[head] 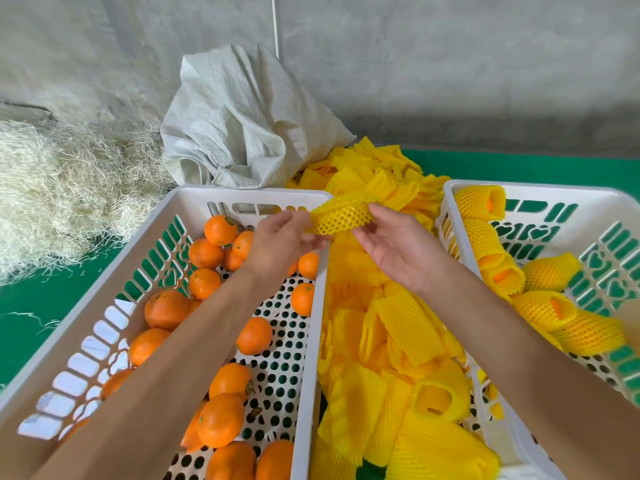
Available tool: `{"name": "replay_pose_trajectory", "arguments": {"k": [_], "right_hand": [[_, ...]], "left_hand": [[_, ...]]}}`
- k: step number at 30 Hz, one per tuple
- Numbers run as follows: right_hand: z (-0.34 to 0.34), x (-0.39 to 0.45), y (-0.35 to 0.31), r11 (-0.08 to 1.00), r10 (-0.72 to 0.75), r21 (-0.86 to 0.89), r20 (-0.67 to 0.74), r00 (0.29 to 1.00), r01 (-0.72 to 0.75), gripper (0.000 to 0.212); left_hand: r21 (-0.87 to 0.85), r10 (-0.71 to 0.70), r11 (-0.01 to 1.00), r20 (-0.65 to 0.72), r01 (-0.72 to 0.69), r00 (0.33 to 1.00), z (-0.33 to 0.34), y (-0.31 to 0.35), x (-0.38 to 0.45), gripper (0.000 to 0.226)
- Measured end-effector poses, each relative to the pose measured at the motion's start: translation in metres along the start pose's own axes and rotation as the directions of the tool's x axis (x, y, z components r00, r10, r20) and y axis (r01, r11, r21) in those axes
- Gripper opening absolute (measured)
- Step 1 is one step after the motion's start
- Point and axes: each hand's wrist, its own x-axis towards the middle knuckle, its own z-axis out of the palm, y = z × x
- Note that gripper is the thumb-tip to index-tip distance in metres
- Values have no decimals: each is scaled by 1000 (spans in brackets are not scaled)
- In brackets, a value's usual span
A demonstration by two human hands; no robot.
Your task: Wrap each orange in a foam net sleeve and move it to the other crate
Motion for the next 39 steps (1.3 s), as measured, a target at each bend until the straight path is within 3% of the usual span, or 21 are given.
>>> {"name": "replay_pose_trajectory", "arguments": {"k": [3,5,7,10,12,14,16,18,20,23,26,28,31,33,36,39], "right_hand": [[-1,-2,0,990,139,13,-16,990,-139,14],[-2,-3,-2,983,163,-78,-39,986,-166,16],[-5,-2,-4,974,147,-167,-55,988,-154,20],[-4,-2,-4,971,152,-185,-10,988,-151,25],[-3,-3,-3,976,119,-191,71,990,-104,30],[-5,0,-3,980,29,-197,91,995,-11,37],[-8,5,-2,976,-88,-198,14,996,89,32],[-13,8,0,967,-164,-215,-123,979,135,18],[-17,10,4,956,-200,-257,-204,958,144,14],[-23,16,10,937,-225,-317,-226,948,146,17],[-29,22,11,915,-243,-375,-212,947,151,21],[-32,25,12,897,-256,-414,-203,945,154,23],[-35,29,12,878,-270,-453,-205,941,153,24],[-35,30,12,873,-270,-466,-208,940,148,25],[-33,28,14,857,-278,-491,-182,943,158,27],[-31,24,14,832,-293,-529,-162,942,168,26]], "left_hand": [[-341,-276,883,176,322,945,-1,3,-1,13],[-374,-349,809,315,454,882,1,6,-4,19],[-307,-339,819,423,485,840,6,9,-8,30],[-216,-222,906,491,364,843,12,10,-10,40],[-201,-166,940,433,274,886,11,10,-6,55],[-112,-106,984,251,138,962,4,12,0,53],[152,20,988,17,-22,1000,-12,7,9,37],[525,162,845,-70,-102,984,-30,-12,16,22],[764,114,639,17,-87,993,-42,-41,19,18],[878,-111,465,185,-113,976,-52,-86,18,47],[917,-211,237,370,-320,905,-57,-128,19,78],[903,-232,67,428,-424,874,-57,-138,18,75],[911,-85,-10,410,-413,908,-54,-142,25,53],[903,-167,-69,409,-424,897,-58,-139,22,64],[922,-51,-36,384,-386,922,-63,-111,23,72],[949,289,108,255,-296,923,-64,-59,27,73]]}}
